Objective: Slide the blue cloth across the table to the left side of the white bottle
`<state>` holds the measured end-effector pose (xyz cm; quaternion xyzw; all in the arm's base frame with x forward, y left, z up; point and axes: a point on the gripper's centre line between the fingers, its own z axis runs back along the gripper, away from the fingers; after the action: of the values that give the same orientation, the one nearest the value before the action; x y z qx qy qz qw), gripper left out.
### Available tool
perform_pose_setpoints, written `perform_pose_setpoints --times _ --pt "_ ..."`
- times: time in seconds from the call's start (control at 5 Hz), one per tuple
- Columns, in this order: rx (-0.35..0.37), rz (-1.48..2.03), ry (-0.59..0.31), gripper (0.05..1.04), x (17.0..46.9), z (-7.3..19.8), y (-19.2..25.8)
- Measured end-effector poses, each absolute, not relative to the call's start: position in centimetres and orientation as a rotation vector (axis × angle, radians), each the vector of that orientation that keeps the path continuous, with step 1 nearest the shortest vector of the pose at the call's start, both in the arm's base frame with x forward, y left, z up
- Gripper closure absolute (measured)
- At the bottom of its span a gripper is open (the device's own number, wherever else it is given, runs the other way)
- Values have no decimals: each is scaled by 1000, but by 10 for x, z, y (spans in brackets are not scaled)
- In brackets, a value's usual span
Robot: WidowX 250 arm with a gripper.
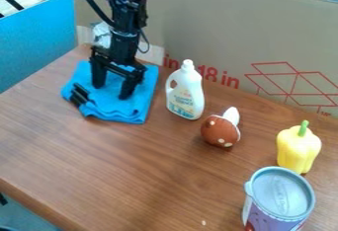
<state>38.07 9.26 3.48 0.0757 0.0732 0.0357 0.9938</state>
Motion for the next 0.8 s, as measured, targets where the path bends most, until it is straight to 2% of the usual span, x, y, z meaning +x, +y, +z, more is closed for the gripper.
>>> perform_pose_setpoints --times 0.2,0.4,0.6,0.8 --pt "81 122 35 81 386 51 85" --pt "85 183 -182 81 393 114 97" --pt "107 207 -260 81 383 147 103" --pt "176 201 -197 81 349 163 108"
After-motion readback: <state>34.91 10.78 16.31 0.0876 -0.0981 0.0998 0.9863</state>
